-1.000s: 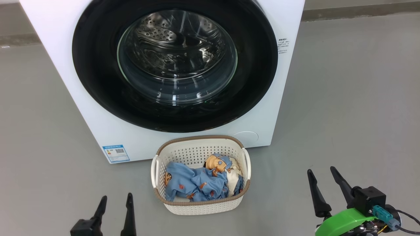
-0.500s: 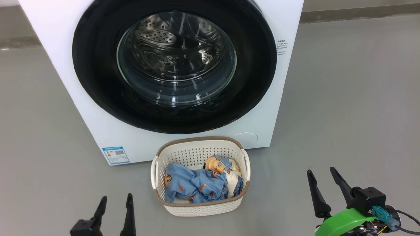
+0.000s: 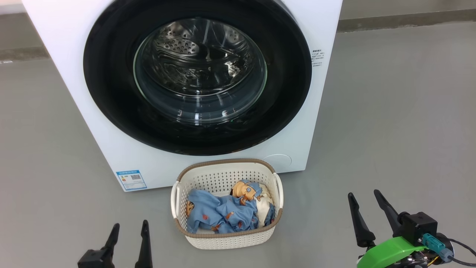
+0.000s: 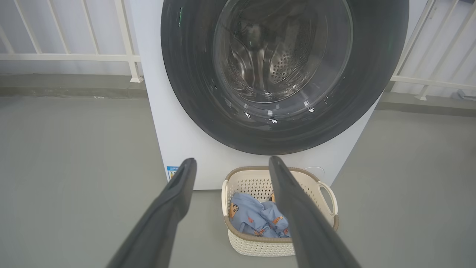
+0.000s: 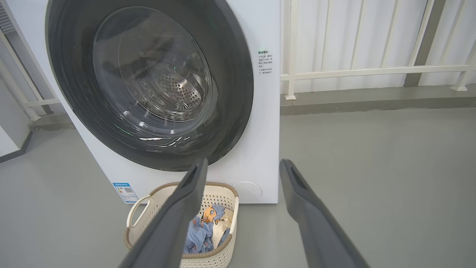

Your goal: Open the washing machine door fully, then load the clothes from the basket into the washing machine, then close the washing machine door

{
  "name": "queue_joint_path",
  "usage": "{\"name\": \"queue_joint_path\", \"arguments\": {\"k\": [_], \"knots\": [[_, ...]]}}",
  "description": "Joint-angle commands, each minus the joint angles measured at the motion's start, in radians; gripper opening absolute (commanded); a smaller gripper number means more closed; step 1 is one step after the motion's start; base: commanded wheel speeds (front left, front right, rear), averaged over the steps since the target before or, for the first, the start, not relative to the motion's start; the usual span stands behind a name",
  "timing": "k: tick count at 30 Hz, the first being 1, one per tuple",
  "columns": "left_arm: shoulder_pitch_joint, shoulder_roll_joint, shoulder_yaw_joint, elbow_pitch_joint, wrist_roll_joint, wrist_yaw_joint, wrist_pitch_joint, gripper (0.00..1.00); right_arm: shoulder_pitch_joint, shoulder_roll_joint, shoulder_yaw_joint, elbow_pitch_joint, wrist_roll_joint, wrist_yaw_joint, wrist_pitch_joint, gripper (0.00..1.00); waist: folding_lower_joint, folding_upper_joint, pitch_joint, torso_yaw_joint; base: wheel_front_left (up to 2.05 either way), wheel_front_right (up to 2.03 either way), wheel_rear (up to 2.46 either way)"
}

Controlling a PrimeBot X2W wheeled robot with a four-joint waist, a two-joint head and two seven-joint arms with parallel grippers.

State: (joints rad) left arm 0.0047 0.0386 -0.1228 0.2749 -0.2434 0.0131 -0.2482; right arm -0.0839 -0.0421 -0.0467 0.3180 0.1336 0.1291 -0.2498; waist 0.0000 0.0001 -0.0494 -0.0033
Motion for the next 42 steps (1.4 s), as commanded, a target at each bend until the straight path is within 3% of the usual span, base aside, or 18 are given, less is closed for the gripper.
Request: {"name": "queue_joint_path", "arguments": {"k": [1, 10, 42], "knots": [[-0.024, 0.012, 0.035, -0.021, -0.003, 0.001, -0.014, 1.00, -0.039, -0.008, 0.028, -0.026, 0.005, 0.002, -0.012, 1.00, 0.0000, -0.0001, 0.000, 0.000, 0.00, 0.00, 0.00], [-0.022, 0.012, 0.032, -0.023, 0.028, 0.003, -0.014, 1.00, -0.037, -0.008, 0.029, -0.027, 0.000, 0.002, -0.012, 1.00, 0.0000, -0.0001, 0.004, 0.000, 0.00, 0.00, 0.00], [-0.031, 0.012, 0.045, -0.043, -0.056, -0.031, -0.014, 1.00, -0.046, -0.008, 0.034, -0.029, -0.005, 0.002, -0.012, 1.00, 0.0000, -0.0001, 0.022, -0.001, 0.07, 0.07, -0.14]]}}
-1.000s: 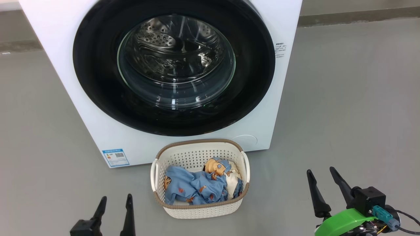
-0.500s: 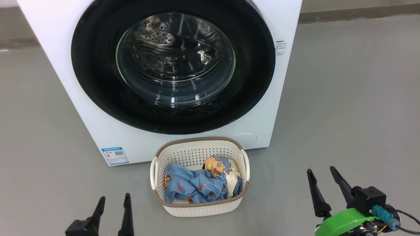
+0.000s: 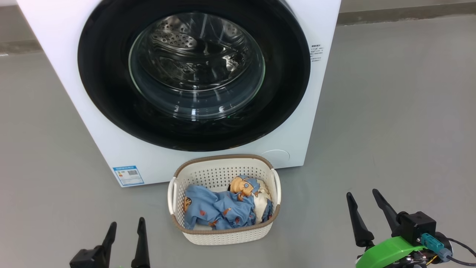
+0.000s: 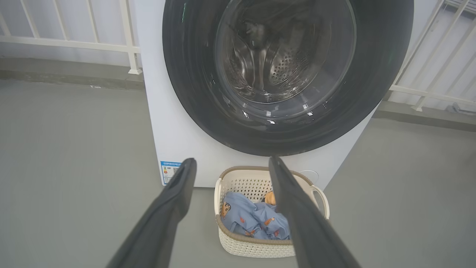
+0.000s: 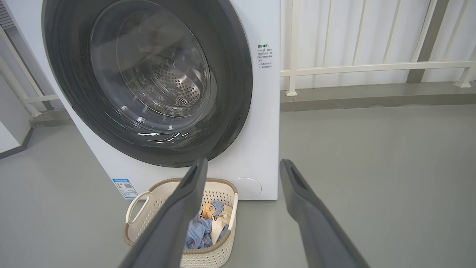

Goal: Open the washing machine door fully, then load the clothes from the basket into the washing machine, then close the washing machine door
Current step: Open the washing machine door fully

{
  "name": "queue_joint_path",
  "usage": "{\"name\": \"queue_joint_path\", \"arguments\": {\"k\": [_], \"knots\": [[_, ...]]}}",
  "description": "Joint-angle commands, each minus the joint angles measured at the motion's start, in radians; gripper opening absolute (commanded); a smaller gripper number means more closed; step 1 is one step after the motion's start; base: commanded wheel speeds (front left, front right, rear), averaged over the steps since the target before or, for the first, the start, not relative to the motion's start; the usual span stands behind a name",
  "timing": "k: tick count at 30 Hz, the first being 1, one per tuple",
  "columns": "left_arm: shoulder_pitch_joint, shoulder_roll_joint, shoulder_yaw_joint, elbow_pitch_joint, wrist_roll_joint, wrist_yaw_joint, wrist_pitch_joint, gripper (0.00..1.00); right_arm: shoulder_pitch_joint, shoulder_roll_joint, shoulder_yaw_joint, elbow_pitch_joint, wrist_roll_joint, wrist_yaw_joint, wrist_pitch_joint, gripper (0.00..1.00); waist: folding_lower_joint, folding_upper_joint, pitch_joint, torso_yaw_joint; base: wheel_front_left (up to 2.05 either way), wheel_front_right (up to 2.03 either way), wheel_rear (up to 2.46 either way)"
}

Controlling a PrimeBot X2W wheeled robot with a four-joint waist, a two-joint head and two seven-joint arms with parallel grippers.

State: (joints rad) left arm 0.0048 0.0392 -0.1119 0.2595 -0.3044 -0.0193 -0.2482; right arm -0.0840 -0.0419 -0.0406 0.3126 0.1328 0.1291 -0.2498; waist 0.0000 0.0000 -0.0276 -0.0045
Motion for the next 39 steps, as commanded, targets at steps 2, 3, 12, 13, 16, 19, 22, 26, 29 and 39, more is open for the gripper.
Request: {"name": "queue_joint_path", "arguments": {"k": [2, 3, 12, 13, 16, 19, 22, 26, 29, 39], "knots": [[-0.031, 0.011, 0.032, -0.030, 0.004, 0.002, -0.014, 1.00, -0.046, -0.008, 0.031, -0.024, -0.004, 0.002, -0.012, 1.00, 0.0000, 0.0000, 0.001, 0.000, 0.65, 0.65, -1.31], [-0.031, 0.011, 0.032, -0.031, 0.003, 0.002, -0.014, 1.00, -0.045, -0.008, 0.032, -0.023, -0.004, 0.002, -0.012, 1.00, 0.0000, 0.0000, 0.002, 0.000, 0.77, 0.77, -1.55], [-0.034, 0.011, 0.033, -0.035, -0.005, -0.004, -0.014, 1.00, -0.047, -0.008, 0.027, -0.018, -0.007, 0.002, -0.012, 1.00, 0.0000, 0.0000, 0.003, 0.000, 1.11, 1.11, -2.22], [-0.034, 0.011, 0.034, -0.036, -0.005, -0.004, -0.014, 1.00, -0.047, -0.008, 0.027, -0.018, -0.008, 0.002, -0.012, 1.00, 0.0000, 0.0000, 0.003, 0.000, 1.23, 1.23, -2.46], [-0.034, 0.011, 0.037, -0.039, -0.005, -0.004, -0.014, 1.00, -0.047, -0.008, 0.028, -0.017, -0.007, 0.002, -0.012, 1.00, 0.0000, 0.0000, 0.001, 0.001, 1.23, 1.23, -2.46], [-0.035, 0.011, 0.045, -0.054, -0.018, -0.004, -0.014, 1.00, -0.047, -0.008, 0.031, -0.016, -0.004, 0.002, -0.012, 1.00, 0.0000, 0.0000, 0.001, 0.002, 1.29, 1.14, -2.42], [-0.033, 0.011, 0.049, -0.063, -0.022, -0.004, -0.014, 1.00, -0.046, -0.008, 0.033, -0.013, -0.001, 0.002, -0.012, 1.00, 0.0000, 0.0000, 0.000, 0.002, 1.04, 0.99, -2.04], [-0.031, 0.011, 0.048, -0.069, -0.015, -0.002, -0.014, 1.00, -0.047, -0.008, 0.034, -0.011, 0.001, 0.002, -0.012, 1.00, 0.0000, 0.0000, -0.002, 0.003, 0.74, 0.74, -1.48], [-0.029, 0.011, 0.047, -0.072, -0.011, 0.000, -0.014, 1.00, -0.047, -0.008, 0.034, -0.010, 0.001, 0.002, -0.012, 1.00, 0.0000, 0.0000, -0.003, 0.002, 0.47, 0.47, -0.94], [-0.026, 0.011, 0.046, -0.075, -0.005, 0.002, -0.014, 1.00, -0.047, -0.008, 0.033, -0.009, 0.003, 0.002, -0.012, 1.00, 0.0000, 0.0000, -0.004, 0.004, 0.08, 0.08, -0.15]]}}
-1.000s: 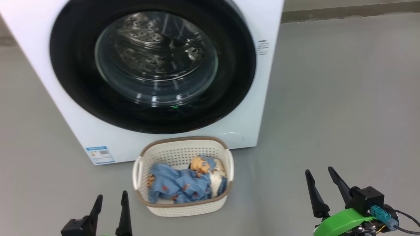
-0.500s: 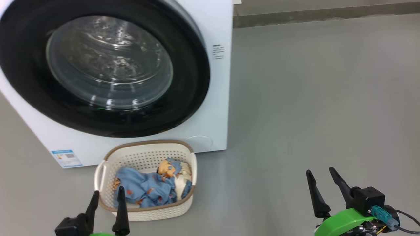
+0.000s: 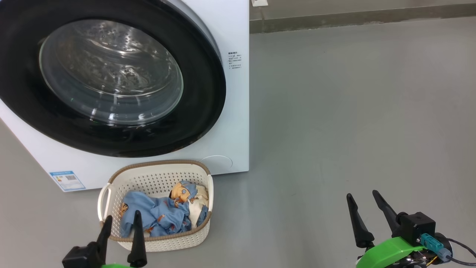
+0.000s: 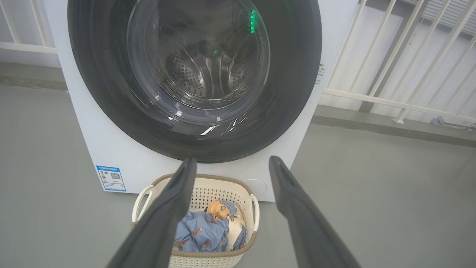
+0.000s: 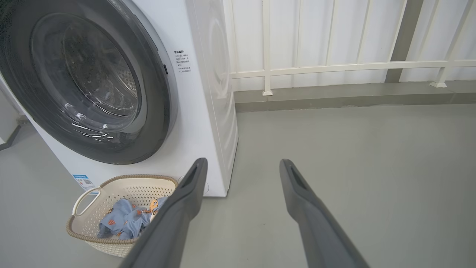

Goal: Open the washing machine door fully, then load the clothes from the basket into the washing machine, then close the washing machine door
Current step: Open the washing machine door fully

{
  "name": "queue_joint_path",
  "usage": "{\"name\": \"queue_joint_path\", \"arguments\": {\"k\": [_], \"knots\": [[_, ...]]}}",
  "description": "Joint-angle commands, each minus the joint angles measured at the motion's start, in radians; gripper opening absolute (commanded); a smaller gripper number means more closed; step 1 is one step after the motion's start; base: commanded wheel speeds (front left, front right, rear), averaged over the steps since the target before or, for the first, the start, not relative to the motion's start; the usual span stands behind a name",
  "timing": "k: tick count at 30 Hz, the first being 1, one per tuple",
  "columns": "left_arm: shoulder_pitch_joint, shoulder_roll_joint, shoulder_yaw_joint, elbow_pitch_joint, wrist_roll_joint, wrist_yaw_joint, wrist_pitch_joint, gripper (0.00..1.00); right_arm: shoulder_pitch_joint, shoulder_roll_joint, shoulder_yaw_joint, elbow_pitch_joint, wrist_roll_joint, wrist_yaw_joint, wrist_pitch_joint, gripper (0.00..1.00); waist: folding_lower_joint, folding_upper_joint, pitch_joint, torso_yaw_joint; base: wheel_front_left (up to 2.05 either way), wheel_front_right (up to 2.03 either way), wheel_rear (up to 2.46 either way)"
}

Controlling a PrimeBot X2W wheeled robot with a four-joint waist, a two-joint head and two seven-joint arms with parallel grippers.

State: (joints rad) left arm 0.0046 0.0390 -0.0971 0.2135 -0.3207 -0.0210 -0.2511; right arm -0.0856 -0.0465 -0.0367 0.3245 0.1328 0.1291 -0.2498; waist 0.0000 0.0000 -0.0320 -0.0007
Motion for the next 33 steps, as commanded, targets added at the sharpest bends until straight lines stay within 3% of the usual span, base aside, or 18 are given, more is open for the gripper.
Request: {"name": "queue_joint_path", "arguments": {"k": [1, 33], "knots": [[-0.025, 0.011, 0.031, -0.029, 0.011, 0.004, -0.011, 1.00, -0.045, -0.004, 0.029, -0.021, 0.003, 0.002, -0.012, 1.00, 0.0000, 0.0000, 0.000, 0.001, 0.00, 0.00, 0.00], [-0.012, 0.011, 0.036, -0.005, 0.016, 0.020, -0.011, 1.00, -0.034, -0.004, 0.043, -0.040, 0.023, 0.002, -0.012, 1.00, 0.0000, 0.0000, -0.007, 0.019, 0.00, 0.00, 0.00]]}}
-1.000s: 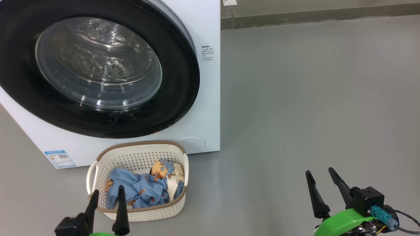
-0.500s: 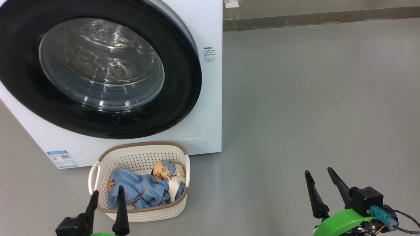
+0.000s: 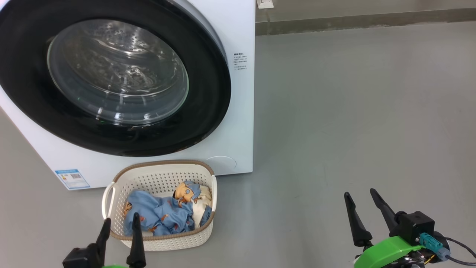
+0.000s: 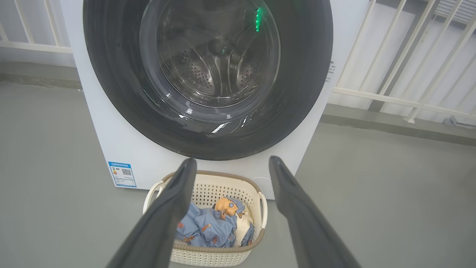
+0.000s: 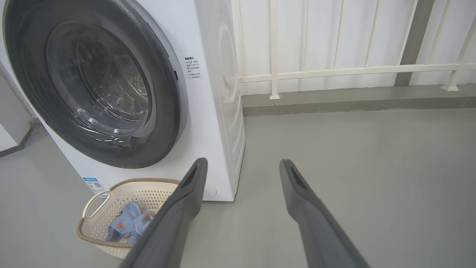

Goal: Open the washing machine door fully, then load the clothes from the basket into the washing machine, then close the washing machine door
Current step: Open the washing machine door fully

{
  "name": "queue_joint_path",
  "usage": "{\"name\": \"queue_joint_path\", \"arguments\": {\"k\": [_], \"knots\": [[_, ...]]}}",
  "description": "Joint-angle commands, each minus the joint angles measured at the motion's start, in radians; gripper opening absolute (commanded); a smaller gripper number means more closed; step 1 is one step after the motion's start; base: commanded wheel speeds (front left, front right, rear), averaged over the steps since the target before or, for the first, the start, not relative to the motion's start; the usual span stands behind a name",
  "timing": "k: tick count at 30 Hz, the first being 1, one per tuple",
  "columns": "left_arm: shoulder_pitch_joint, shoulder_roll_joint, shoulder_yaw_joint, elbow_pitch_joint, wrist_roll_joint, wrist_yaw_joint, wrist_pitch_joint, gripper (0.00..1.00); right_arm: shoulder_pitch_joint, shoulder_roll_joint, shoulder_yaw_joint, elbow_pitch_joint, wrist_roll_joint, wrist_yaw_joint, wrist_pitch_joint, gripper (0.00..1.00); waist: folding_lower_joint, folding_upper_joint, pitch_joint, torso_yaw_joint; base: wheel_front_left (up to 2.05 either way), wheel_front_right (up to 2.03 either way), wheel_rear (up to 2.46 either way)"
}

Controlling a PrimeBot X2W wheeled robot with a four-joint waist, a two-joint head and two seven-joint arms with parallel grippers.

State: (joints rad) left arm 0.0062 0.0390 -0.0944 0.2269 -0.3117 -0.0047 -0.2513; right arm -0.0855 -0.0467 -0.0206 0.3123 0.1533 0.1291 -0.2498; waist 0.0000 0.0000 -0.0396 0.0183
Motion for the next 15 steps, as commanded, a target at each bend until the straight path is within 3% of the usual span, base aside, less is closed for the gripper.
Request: {"name": "queue_joint_path", "arguments": {"k": [1, 14, 15], "knots": [[-0.013, 0.011, 0.033, -0.019, 0.006, 0.004, -0.011, 1.00, -0.034, -0.004, 0.028, -0.029, 0.002, 0.002, -0.012, 1.00, 0.0000, 0.0000, 0.001, 0.001, 0.00, 0.00, 0.00], [-0.021, 0.011, 0.033, -0.011, -0.016, 0.008, -0.011, 1.00, -0.033, -0.004, 0.028, -0.056, -0.007, 0.002, -0.012, 1.00, 0.0000, 0.0000, 0.021, 0.018, 0.00, 0.00, 0.00], [-0.022, 0.011, 0.034, -0.010, -0.023, 0.009, -0.011, 1.00, -0.034, -0.004, 0.034, -0.060, 0.006, 0.002, -0.012, 0.43, 0.0000, 0.0000, 0.023, 0.020, 0.00, 0.00, 0.00]]}}
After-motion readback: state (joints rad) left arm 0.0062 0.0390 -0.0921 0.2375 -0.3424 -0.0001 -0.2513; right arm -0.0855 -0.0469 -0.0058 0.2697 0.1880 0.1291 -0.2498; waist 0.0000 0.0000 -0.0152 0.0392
